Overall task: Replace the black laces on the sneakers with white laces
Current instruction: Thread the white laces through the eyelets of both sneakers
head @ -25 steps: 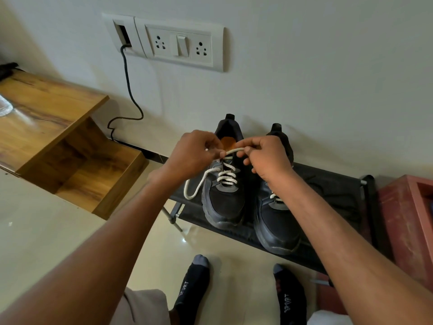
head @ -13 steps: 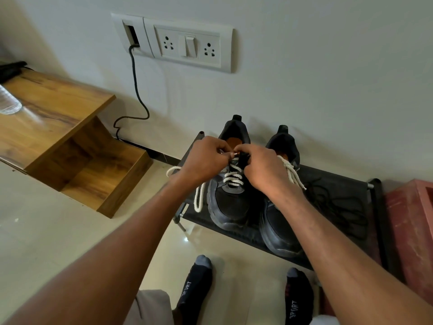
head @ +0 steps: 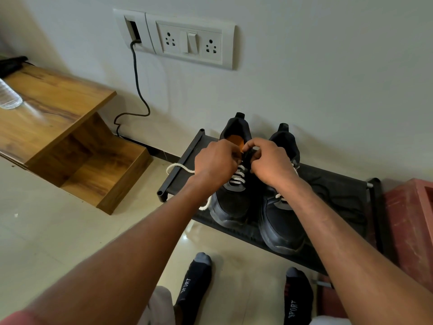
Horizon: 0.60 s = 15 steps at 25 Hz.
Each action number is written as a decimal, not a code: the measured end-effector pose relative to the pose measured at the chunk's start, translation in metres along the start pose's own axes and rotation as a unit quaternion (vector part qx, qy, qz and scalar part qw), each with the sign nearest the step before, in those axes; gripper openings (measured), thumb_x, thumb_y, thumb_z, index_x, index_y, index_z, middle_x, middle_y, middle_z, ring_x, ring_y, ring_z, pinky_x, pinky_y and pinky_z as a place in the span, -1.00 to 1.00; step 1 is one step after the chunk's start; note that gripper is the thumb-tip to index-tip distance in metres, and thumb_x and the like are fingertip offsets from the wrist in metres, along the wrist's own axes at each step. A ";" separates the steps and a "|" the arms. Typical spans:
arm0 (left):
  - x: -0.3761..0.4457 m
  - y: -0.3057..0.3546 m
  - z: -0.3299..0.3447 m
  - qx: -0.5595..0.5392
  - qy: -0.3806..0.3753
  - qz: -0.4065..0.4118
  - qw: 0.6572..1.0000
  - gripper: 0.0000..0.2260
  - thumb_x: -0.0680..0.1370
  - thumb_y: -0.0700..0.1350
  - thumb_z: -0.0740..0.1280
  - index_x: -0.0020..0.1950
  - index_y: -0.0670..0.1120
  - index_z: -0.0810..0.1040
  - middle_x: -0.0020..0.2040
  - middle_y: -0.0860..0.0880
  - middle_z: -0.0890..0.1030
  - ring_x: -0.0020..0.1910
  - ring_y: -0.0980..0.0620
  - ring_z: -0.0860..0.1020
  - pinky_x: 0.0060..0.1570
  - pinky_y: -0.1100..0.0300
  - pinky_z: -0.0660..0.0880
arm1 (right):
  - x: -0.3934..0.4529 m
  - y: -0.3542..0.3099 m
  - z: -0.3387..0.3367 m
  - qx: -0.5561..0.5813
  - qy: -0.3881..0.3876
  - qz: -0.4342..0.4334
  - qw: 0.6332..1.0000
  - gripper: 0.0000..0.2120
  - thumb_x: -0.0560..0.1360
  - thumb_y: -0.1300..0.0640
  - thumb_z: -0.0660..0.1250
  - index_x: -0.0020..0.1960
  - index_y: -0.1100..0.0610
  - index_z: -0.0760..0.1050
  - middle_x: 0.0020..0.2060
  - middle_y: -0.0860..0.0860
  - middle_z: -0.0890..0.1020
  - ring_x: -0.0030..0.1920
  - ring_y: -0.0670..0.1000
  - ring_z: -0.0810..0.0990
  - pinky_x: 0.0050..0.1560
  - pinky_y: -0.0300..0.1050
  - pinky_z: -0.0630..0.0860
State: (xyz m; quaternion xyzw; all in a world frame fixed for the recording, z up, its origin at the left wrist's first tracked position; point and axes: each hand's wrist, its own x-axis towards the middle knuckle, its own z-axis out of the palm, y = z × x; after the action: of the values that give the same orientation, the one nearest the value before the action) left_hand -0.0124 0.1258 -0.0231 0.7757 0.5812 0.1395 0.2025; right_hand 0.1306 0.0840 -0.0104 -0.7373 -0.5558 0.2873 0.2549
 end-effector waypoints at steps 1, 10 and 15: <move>0.001 -0.002 0.002 -0.032 -0.006 -0.009 0.999 -0.85 0.56 -0.11 0.43 0.01 0.14 0.72 0.02 0.07 0.69 -0.06 -0.04 0.64 -0.14 0.07 0.57 | 0.000 0.000 0.000 0.003 0.001 -0.001 1.000 -0.51 0.46 0.43 0.31 0.13 -0.13 0.61 -0.15 0.00 0.67 -0.18 0.01 0.66 -0.31 -0.20 0.44; 0.014 -0.013 -0.003 -0.074 -0.070 -0.023 0.995 -0.85 0.54 -0.07 0.47 -0.13 0.21 0.68 -0.09 0.13 0.69 -0.15 0.01 0.66 -0.05 -0.02 0.65 | 0.003 0.003 -0.001 0.013 -0.009 -0.007 1.000 -0.51 0.47 0.40 0.30 0.13 -0.16 0.62 -0.22 0.02 0.67 -0.19 0.04 0.68 -0.24 -0.08 0.58; 0.019 -0.019 0.001 -0.175 -0.080 -0.066 0.979 -0.87 0.55 -0.13 0.49 -0.17 0.06 0.71 -0.20 0.05 0.65 -0.26 0.01 0.61 -0.06 -0.06 0.67 | 0.005 0.004 0.000 0.018 -0.013 -0.007 1.000 -0.48 0.45 0.43 0.28 0.09 -0.18 0.62 -0.25 0.03 0.69 -0.18 0.07 0.71 -0.10 0.09 0.69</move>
State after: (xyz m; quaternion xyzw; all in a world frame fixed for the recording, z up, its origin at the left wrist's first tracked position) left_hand -0.0228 0.1483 -0.0334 0.6969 0.5798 0.1625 0.3894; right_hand 0.1347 0.0878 -0.0140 -0.7251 -0.5588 0.3047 0.2629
